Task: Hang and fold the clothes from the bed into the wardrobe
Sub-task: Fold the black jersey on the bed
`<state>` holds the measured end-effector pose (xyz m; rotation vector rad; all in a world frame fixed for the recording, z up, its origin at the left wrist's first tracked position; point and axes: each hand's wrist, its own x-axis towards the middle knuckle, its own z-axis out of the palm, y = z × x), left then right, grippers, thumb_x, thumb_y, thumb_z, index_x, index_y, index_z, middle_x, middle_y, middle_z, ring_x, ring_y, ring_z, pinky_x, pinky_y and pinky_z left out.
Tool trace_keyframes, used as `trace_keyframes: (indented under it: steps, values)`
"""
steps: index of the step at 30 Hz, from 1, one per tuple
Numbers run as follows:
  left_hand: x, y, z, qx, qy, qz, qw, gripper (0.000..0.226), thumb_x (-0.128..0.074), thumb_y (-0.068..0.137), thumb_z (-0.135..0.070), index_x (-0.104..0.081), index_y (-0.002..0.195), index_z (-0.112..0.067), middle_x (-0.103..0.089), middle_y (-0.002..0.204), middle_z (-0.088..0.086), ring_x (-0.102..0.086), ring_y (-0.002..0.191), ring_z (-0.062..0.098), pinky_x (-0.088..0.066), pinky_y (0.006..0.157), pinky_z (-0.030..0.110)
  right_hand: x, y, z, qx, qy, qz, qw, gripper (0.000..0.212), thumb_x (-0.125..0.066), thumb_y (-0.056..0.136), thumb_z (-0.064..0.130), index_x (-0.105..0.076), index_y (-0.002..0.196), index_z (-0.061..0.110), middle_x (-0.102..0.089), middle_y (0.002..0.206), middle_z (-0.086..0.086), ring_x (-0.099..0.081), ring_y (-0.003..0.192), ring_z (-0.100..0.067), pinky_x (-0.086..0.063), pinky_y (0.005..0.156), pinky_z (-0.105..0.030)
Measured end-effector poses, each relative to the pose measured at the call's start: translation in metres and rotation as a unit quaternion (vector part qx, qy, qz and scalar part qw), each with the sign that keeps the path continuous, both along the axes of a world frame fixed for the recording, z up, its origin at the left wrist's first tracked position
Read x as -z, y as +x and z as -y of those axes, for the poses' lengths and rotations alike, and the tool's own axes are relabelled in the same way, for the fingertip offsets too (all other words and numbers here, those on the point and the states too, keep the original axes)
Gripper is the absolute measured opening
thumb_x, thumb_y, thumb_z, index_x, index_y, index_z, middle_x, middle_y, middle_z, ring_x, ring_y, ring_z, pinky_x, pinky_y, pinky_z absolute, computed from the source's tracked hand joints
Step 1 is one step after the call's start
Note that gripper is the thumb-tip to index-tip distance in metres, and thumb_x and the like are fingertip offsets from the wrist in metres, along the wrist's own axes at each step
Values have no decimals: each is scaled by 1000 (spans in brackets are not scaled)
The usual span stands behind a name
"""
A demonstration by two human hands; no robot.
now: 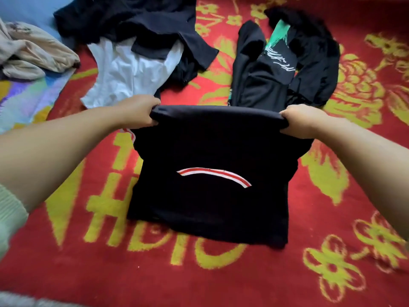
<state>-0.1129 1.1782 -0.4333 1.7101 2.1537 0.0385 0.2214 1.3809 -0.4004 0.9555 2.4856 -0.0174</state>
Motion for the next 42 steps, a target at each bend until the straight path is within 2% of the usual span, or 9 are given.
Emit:
trace_keyframes:
  steps: [6, 11, 16, 19, 23, 28, 32, 38, 42]
  values:
    - [-11, 18, 30, 118, 157, -179, 964, 40, -83, 56, -10, -50, 79, -5, -55, 76, 19, -56, 70, 38, -36, 57, 38, 5, 26, 38, -47, 65, -114, 990, 23, -53, 89, 21, -61, 110, 20, -53, 106, -9, -57, 99, -31, -40, 64, -33]
    - [40, 55, 124, 199, 80, -192, 958, 49, -81, 48, -24, -52, 84, -10, -56, 80, 12, -58, 74, 32, -36, 70, 42, 51, 83, 123, -133, 21, -146, 980, 49, -80, 53, 7, -69, 100, 14, -59, 83, -8, -59, 67, -32, -47, 41, -32]
    - [89, 82, 199, 255, -6, -148, 955, 38, -61, 68, -46, -55, 91, -17, -58, 93, 4, -58, 85, 26, -37, 84, 41, 103, 122, 197, -133, -81, -46, 987, 73, -87, 35, 46, -71, 103, 22, -68, 93, -2, -66, 70, -22, -49, 45, -30]
    - [96, 98, 182, 202, 34, -109, 973, 55, -45, 80, -56, -65, 110, -14, -62, 117, 8, -61, 107, 26, -32, 99, 42, 112, 97, 197, -99, -76, -92, 988, 61, -68, 63, 55, -68, 114, 23, -68, 115, -2, -67, 102, -22, -57, 70, -38]
    - [103, 153, 125, 118, 55, -87, 988, 62, -33, 90, -51, -41, 142, -19, -35, 151, 6, -29, 140, 22, -20, 111, 50, 113, 22, 200, 26, -73, -152, 985, 63, -25, 87, 50, -47, 139, 22, -39, 149, -5, -34, 139, -27, -32, 106, -56]
    - [142, 173, 77, -45, -14, -94, 994, 63, -26, 92, -52, -34, 146, -21, -25, 155, 9, -23, 143, 23, -9, 109, 59, 168, 3, 188, 54, -20, -98, 993, 59, -28, 89, 46, -43, 141, 22, -36, 151, -7, -29, 141, -25, -16, 106, -66]
    - [175, 127, 101, -163, -72, -82, 981, 69, -26, 95, -58, 8, 149, -32, 17, 158, 1, 17, 145, 15, -6, 114, 51, 197, 63, 160, 80, -11, -77, 994, 61, -27, 90, 50, -28, 147, 26, -29, 154, -1, -18, 142, -22, -10, 104, -70]
    - [175, 105, 127, -222, -55, -101, 968, 69, -29, 96, -53, -4, 152, -22, 5, 160, 3, 5, 147, 16, -4, 115, 48, 184, 76, 144, 121, -23, -37, 992, 66, -7, 88, 57, -3, 148, 29, -4, 159, 4, -6, 147, -21, 4, 106, -68]
    - [161, 111, 130, -243, -20, -78, 967, 60, -42, 97, -37, -26, 149, -11, -19, 157, 12, -17, 145, 24, -14, 115, 49, 154, 38, 124, 95, -5, -102, 990, 56, -44, 96, 35, -32, 147, 13, -27, 155, -8, -17, 146, -24, -5, 110, -65]
